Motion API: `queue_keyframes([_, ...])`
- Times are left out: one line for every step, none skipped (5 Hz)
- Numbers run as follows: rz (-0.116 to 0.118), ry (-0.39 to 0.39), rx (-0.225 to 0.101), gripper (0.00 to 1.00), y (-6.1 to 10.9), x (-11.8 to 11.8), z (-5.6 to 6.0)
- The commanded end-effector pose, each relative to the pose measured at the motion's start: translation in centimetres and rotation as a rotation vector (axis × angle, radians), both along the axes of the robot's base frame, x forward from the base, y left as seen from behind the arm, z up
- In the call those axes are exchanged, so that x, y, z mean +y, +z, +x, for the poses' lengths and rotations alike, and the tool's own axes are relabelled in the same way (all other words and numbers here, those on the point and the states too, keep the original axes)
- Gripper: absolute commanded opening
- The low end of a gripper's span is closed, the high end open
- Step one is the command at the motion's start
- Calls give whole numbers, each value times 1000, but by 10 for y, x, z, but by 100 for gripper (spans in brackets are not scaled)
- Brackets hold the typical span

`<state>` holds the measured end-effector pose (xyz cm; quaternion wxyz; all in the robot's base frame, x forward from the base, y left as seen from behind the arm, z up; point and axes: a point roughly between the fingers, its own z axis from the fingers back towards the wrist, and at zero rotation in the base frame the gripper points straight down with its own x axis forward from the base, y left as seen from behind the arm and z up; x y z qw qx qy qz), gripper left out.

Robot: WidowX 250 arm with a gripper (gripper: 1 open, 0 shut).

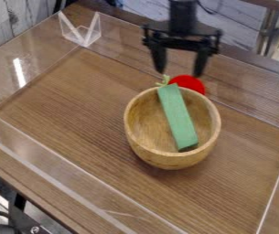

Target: Move the red fruit to the right

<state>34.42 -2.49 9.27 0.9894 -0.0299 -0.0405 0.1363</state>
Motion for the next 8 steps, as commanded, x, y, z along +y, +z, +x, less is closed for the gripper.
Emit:
queue_keyframes([-10, 27, -69, 100, 11, -19, 26])
queue_keyframes([-20, 89, -75, 100, -3, -21, 32])
queue_keyframes([-23, 156, -84, 100, -15, -23, 31])
queue_keyframes([-28, 233, -91, 100, -9, -27, 27])
queue_keyframes([-34, 292, -97, 100, -1, -29, 27])
queue_keyframes([-37, 348, -100, 0, 0, -33, 30])
queue_keyframes([-39, 390, -102, 100, 0, -37, 34])
queue_keyframes([-46, 383, -99, 100, -13, -36, 32])
